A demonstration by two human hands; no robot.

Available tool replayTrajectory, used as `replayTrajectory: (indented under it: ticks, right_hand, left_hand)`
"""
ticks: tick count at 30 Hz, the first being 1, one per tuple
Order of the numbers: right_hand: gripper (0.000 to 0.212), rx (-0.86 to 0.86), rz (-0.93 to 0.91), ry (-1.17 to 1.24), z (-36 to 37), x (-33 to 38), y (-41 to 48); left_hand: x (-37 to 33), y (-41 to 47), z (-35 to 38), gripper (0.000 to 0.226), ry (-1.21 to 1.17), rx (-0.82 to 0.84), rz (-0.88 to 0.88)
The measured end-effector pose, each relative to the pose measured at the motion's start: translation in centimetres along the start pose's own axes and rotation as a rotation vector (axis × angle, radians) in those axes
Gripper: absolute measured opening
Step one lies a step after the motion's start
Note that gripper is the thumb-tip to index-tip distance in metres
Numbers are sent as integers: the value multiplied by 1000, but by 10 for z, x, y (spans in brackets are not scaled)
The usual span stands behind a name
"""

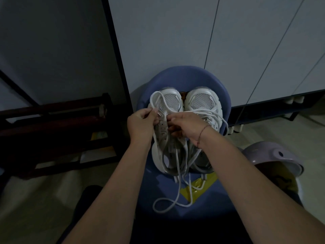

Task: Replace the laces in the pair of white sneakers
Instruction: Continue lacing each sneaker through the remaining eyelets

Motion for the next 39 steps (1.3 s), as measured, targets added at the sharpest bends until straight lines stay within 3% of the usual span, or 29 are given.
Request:
replayTrajectory:
  ticks: [5, 9, 13, 16, 18, 25, 30, 34, 39]
  right_hand:
    - [20, 7, 10, 74, 0, 2, -4]
    - [20, 29, 18, 133, -1, 3, -5]
    - [21, 68, 29, 188, -5, 4, -5]
    - [31, 78, 58, 211, -10, 5, -4]
    - [32, 73, 82, 184, -14, 6, -3]
    - [24, 51, 75, -7, -15, 8, -1]
    - [21, -8, 44, -62, -11, 5, 2]
    - [23, -58, -7, -95, -7, 1, 4]
    - [20, -98, -84, -233, -1, -7, 7]
  left_hand:
    - [-1, 3, 0, 5, -12, 17, -58]
    - [1, 0, 3, 13, 153, 61, -4]
    - [6, -4, 7, 11, 113, 92, -77]
    - [8, -9, 10, 58, 168, 155, -146]
    - [10, -11, 10, 71, 242, 192, -167]
    - [7, -12, 3, 34, 340, 207, -141]
    - [-1, -16, -6, 12, 523, 146, 99]
    - [-1, -15, -12, 21, 544, 198, 221]
    - [0, -8, -16, 23, 572, 251, 242]
Point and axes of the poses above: each hand's wrist, its own y-axis towards the middle knuckle, its own z-axis out of the palm, x = y × z, the point moved 1 cm from there along y, towards the middle knuckle, and after that the axes turned 6 degrees about y, right-handed, at the moved point
